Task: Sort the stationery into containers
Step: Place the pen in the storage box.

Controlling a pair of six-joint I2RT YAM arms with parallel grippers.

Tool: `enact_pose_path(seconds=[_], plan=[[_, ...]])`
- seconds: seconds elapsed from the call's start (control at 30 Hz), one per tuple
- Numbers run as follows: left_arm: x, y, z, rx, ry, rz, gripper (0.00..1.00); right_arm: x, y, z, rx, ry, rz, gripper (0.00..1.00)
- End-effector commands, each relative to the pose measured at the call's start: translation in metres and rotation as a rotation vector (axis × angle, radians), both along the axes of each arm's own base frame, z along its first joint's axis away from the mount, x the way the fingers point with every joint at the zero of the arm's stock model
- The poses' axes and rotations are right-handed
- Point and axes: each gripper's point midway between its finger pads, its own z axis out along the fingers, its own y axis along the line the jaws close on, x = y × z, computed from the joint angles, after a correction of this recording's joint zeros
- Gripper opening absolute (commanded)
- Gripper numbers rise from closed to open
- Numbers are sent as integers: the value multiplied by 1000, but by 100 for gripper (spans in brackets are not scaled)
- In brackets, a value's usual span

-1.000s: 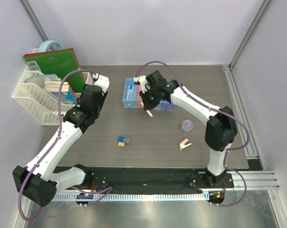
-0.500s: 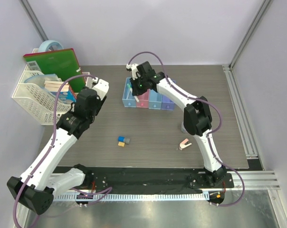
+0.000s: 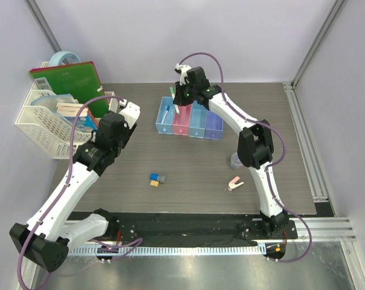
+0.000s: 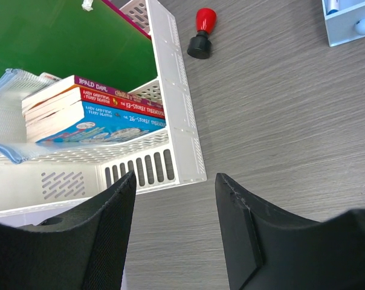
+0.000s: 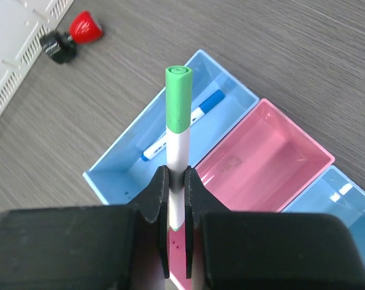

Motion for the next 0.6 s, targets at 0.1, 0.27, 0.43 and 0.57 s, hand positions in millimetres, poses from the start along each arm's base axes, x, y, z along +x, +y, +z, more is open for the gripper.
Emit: enact_pose_path(seconds=[0.1,0.27,0.43,0.57], plan=[[2,-5,4,1,4,-26,56,15,16,16,162,-23,-35,1],[0,-4,0,8,18,-27,56,18,25,19,216,-9,-28,1],[-1,-4,-5,7,28,-25,56,19,27,10,221,7,-32,1],[1,-5,-6,5,33,-29,56,21,28,-12,204,34,-37,1]])
